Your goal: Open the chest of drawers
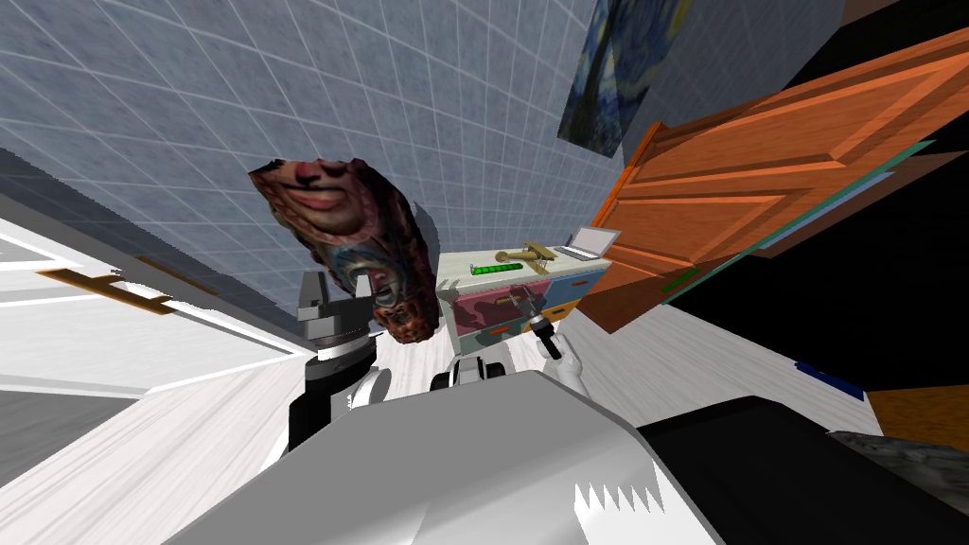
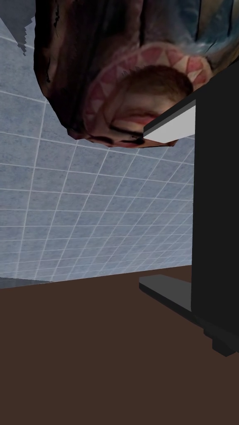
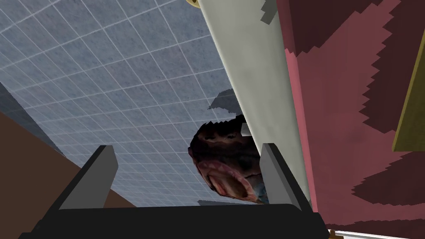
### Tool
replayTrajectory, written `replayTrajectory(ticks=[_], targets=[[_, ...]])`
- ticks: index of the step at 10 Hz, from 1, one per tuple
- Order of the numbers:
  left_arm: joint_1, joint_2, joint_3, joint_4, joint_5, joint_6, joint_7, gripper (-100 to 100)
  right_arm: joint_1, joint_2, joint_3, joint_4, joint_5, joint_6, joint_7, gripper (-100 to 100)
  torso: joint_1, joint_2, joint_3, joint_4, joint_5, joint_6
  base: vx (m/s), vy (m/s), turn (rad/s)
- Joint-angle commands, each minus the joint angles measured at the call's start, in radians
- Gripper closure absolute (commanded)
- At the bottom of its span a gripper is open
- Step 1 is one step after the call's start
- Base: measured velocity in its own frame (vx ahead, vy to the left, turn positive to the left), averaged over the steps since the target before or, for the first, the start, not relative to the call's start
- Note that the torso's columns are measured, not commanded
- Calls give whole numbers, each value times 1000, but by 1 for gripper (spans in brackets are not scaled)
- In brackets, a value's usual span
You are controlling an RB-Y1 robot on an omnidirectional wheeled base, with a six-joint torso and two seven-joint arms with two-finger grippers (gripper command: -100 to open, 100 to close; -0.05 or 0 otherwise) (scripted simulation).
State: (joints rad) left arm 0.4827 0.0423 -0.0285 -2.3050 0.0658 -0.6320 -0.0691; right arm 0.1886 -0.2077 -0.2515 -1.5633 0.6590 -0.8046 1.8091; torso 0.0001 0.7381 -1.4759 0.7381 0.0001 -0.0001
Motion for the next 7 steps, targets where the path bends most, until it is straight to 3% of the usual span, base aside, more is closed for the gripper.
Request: replayTrajectory(ticks=[1,4,7], targets=[[0,0,0,0,0,0,0,0,-9,0,-15,44,32,-3,79,-100,1,-1,0,0,0,0,22,41,-17],[0,0,0,0,0,0,0,0,-16,12,-36,107,87,-3,168,-100,0,0,0,0,0,0,26,45,-23],[0,0,0,0,0,0,0,0,-19,21,-46,136,113,-3,250,-100,-1,0,0,0,0,0,15,29,-19]])
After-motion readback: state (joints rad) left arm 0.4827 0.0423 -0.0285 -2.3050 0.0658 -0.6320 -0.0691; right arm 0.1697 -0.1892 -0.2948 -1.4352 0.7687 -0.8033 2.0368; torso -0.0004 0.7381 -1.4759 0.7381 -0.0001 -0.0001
